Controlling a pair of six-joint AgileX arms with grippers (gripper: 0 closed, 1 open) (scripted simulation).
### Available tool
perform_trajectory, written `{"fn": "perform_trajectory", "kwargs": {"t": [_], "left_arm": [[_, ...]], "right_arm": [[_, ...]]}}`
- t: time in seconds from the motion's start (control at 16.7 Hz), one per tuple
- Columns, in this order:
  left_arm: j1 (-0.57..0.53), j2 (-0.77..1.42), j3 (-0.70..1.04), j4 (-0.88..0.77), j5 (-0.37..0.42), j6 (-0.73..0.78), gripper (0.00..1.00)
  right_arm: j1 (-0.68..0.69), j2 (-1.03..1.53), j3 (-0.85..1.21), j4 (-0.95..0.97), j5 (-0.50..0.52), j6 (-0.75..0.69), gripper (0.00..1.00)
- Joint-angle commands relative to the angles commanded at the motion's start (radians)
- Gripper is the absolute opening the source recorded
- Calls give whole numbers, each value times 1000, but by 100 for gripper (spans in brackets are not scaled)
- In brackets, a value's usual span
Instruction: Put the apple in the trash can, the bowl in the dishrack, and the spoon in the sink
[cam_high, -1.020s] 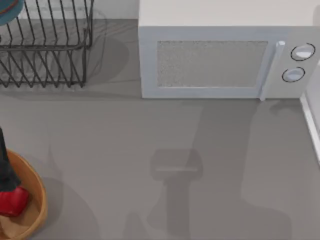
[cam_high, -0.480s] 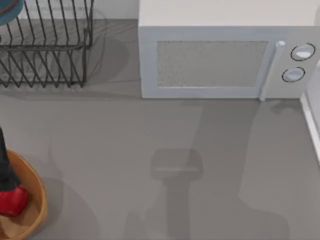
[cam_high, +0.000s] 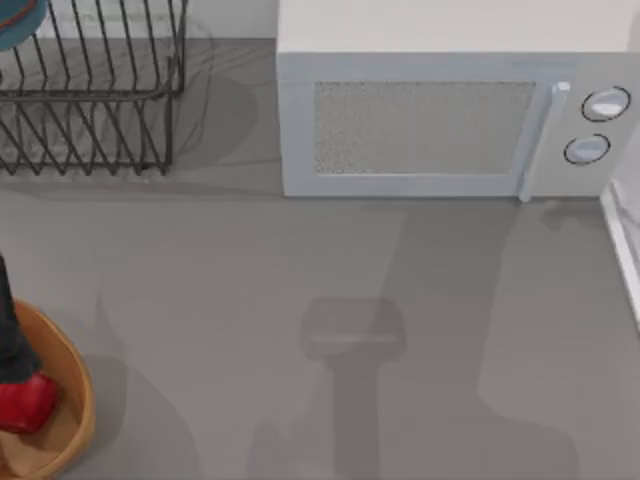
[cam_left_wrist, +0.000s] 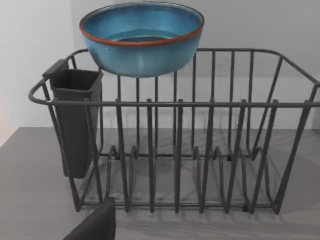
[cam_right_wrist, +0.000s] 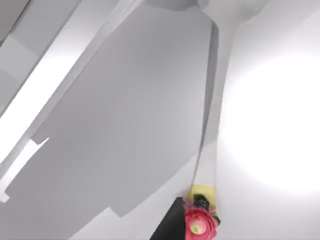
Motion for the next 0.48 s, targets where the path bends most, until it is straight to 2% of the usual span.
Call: {"fn": "perform_trajectory", "kwargs": {"t": [0.12, 0.48], "left_arm": [[0, 0, 0, 0, 0, 0, 100], [0, 0, 0, 0, 0, 0, 100]], "right_arm": [[0, 0, 0, 0, 0, 0, 98], [0, 0, 0, 0, 0, 0, 100]]}}
